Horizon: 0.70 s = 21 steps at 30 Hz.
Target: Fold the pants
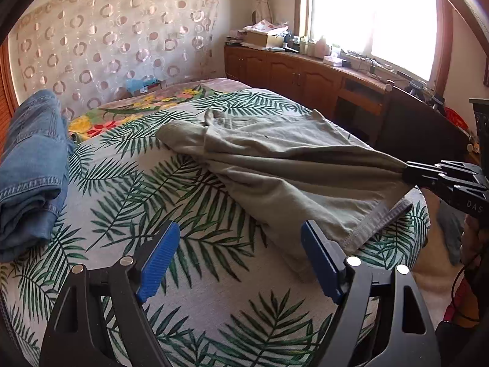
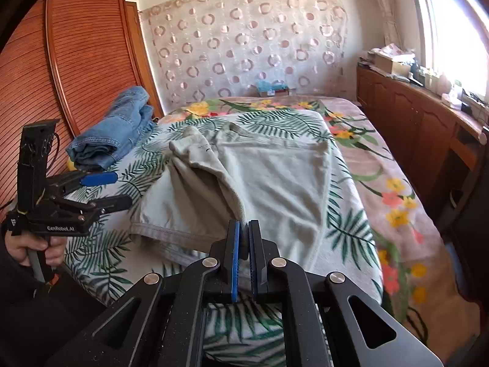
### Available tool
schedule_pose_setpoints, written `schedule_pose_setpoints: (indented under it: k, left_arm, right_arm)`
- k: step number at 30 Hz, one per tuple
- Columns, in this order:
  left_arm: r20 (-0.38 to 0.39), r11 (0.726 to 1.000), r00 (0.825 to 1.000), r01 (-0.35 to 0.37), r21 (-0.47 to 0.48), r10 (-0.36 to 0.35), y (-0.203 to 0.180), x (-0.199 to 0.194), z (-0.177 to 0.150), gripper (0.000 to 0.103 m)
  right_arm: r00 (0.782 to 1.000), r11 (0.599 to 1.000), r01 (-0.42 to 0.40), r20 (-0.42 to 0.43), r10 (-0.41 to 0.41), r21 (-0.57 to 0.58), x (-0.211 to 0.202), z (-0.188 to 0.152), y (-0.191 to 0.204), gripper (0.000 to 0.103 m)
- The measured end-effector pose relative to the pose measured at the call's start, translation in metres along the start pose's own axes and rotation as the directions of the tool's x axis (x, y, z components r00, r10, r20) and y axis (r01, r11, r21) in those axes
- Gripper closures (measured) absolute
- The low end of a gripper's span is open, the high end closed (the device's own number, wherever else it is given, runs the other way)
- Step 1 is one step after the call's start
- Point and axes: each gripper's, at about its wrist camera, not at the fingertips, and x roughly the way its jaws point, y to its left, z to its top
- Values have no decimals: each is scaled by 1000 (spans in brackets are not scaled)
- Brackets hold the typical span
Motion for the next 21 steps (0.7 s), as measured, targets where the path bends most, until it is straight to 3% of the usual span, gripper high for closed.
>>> schedule_pose_setpoints:
  k: [10,21]
  left_arm:
    - [-14,1000,1000,17,14,-17,-13,11,9,21]
    - [-25,1000,1000,-13,-12,13,-5,16,12,21]
  right_arm:
    - [999,999,28,-28,-27,42,-15,-10,-6,97]
    - [997,997,18,-71,-13,70,-9,-6,-6,94]
